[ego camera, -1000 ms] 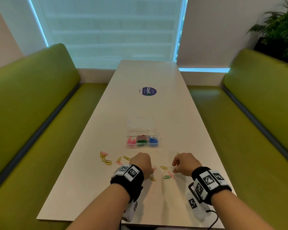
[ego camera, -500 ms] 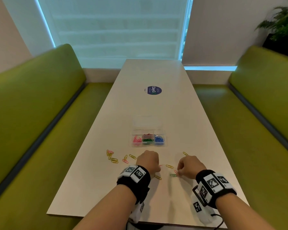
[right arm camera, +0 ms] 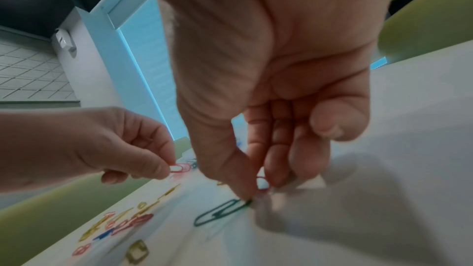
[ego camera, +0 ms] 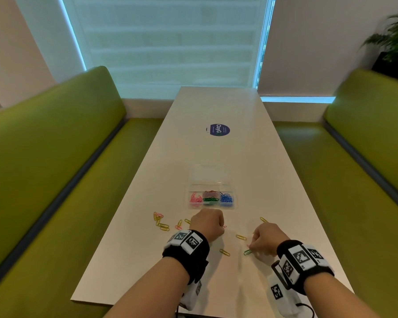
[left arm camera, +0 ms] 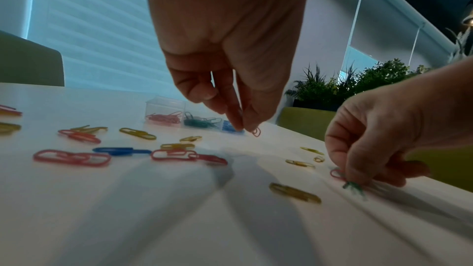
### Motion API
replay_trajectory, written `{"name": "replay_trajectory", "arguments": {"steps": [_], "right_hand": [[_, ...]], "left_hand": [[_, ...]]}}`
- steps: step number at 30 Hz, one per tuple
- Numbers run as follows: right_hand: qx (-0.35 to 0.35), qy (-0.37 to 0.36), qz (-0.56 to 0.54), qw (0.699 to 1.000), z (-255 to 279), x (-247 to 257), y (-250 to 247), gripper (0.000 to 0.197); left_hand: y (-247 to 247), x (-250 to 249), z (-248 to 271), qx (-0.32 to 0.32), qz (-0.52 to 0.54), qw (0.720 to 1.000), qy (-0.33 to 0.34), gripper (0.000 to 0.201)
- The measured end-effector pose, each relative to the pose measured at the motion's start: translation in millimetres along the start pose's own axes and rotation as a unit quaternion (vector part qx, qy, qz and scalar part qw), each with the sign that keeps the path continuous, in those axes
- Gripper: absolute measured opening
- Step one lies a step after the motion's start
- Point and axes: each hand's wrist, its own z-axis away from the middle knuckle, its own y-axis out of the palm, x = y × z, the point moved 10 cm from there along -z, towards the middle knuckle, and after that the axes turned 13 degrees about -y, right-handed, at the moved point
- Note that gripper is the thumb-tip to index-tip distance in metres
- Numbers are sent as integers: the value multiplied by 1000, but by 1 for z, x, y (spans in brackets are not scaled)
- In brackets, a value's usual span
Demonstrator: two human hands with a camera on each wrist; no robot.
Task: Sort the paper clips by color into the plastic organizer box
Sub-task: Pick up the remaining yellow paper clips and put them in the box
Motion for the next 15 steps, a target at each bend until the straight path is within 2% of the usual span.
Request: {"name": "replay_trajectory", "arguments": {"steps": [3,6,8,15], "right_hand": [[-28,0,-20,999,-1,-2,-7,19],[-61,-13,-27,998,-3,-1,-19,18],[-71,-19,-30,997,-4,0,-24,16],[-95,-49,-14,994,-11,3,-37,9]], "left_hand": [[-20,6,-7,-42,14,999,-10,21],[-51,22,-18,-115,36,992,-43,22],[-64,34,-28,-138,37,987,-68,22],[-69,54,-58,-108,19,987,-116,29]]}}
